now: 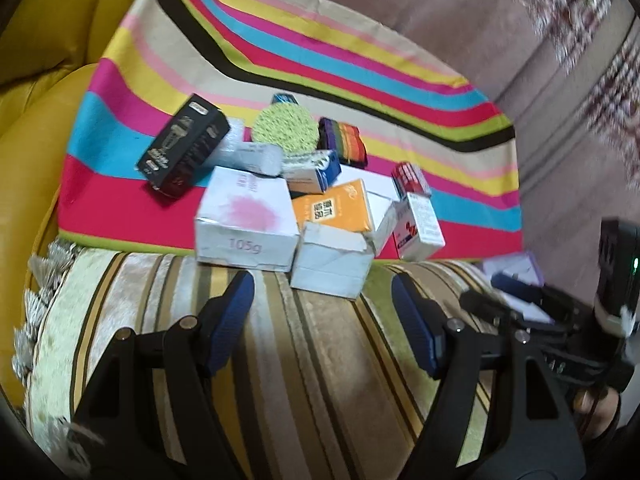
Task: Organize objects
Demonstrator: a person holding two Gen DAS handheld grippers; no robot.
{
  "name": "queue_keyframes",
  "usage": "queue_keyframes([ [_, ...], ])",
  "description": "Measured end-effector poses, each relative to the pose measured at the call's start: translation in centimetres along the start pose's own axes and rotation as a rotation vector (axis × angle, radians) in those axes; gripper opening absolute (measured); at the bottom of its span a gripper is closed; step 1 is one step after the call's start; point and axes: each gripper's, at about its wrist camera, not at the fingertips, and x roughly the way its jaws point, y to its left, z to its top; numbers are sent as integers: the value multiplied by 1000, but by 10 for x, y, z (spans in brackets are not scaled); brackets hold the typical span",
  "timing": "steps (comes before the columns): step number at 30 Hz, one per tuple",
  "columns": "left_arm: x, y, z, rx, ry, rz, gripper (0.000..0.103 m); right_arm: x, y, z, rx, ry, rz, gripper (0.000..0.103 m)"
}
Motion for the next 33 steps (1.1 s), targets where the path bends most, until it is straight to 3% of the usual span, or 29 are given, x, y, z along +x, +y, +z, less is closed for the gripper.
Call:
queue_keyframes([
  [9, 21, -18, 6, 103, 76, 50, 74, 32, -16, 30, 19, 35, -59, 74],
  [15, 29, -18, 9, 96, 93, 56, 73, 57, -19, 47, -3, 58, -118, 74],
  [21, 35, -15, 8, 77, 114, 44, 52, 76, -19, 58, -7, 69, -127, 74],
  [33, 35, -14, 6, 63, 104, 24, 52, 76, -16, 65, 1, 28, -109, 73],
])
